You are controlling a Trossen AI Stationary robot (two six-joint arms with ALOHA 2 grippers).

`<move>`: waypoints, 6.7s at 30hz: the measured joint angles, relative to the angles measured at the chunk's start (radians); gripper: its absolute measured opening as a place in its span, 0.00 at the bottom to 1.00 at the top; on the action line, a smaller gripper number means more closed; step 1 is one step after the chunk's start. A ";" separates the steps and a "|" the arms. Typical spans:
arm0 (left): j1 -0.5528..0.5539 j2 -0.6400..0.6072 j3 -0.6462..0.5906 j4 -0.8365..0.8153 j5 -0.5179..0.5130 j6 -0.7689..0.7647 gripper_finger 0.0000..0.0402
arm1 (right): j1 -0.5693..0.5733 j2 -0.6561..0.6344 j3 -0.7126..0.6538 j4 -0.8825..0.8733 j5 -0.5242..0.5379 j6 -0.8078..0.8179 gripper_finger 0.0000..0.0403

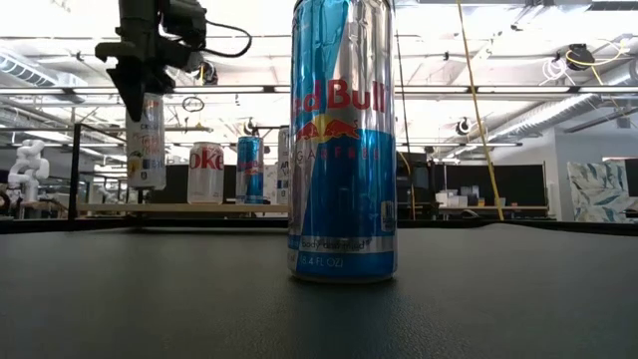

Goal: Place canned beverage on shelf
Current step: Put the top white-yellow soda can on the shelf

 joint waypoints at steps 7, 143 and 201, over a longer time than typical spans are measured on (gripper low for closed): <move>0.122 0.002 0.000 0.044 0.001 0.059 0.62 | 0.000 0.000 0.000 0.000 0.001 -0.019 0.00; 0.330 0.245 0.324 -0.022 -0.042 -0.253 0.73 | 0.000 0.000 0.000 0.000 0.000 -0.049 0.00; 0.333 0.243 0.257 -0.003 0.047 -0.005 0.39 | 0.000 0.000 0.000 0.000 0.002 -0.050 0.00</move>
